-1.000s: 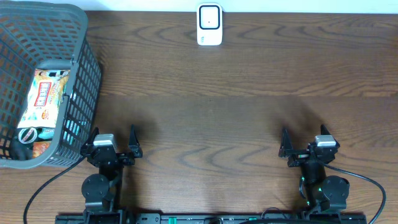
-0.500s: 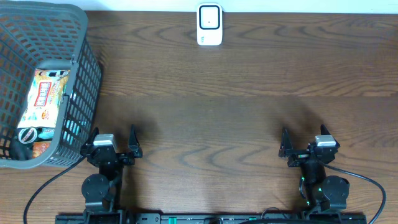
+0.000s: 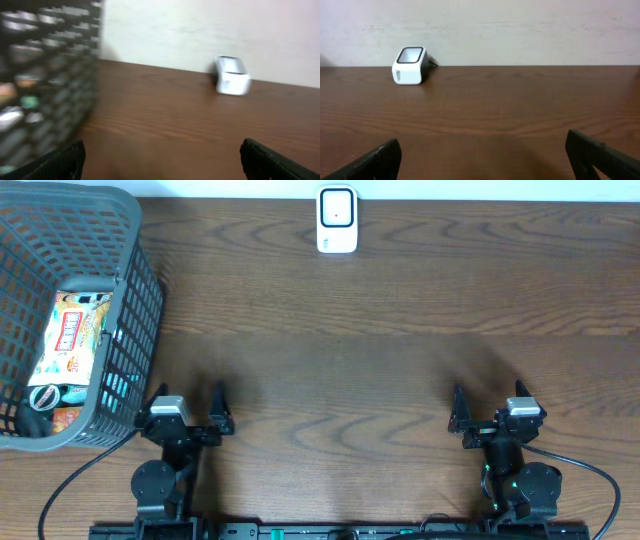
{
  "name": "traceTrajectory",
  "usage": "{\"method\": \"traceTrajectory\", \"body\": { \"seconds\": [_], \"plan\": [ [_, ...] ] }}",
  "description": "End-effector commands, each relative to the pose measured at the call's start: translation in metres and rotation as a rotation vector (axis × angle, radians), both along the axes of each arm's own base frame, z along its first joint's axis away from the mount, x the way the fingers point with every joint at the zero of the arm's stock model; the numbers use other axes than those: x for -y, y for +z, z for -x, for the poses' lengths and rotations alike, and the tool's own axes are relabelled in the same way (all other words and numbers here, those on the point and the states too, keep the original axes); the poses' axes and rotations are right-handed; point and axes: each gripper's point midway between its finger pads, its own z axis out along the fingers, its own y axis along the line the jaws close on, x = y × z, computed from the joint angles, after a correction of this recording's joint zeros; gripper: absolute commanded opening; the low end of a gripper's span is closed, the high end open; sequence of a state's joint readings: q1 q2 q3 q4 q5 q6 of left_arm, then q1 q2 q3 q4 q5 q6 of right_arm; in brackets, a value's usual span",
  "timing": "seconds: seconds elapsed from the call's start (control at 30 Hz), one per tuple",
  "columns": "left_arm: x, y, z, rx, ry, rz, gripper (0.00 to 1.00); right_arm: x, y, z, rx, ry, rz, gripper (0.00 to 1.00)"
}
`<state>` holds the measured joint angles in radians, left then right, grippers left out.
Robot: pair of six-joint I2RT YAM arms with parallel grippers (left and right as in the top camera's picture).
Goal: Scan the item barcode
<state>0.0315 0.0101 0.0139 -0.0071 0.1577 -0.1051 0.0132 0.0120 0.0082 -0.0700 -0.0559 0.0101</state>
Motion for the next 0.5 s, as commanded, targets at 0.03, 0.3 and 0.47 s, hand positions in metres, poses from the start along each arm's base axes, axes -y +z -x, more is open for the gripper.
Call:
{"method": "traceTrajectory", "body": {
  "seconds": [0.03,0.3,0.47],
  "plan": [
    [0.035,-0.007,0.006,-0.044,-0.187,0.158,0.98,0.006,0.000,0.000,0.001,-0.023,0.008,0.99],
    [0.061,0.059,0.018,0.213,-0.370,0.158,0.98,0.006,0.000,0.000,0.001,-0.023,0.008,0.99],
    [0.060,0.116,0.034,0.430,-0.383,0.121,0.98,0.006,0.000,0.000,0.001,-0.023,0.008,0.99]
  ]
}}
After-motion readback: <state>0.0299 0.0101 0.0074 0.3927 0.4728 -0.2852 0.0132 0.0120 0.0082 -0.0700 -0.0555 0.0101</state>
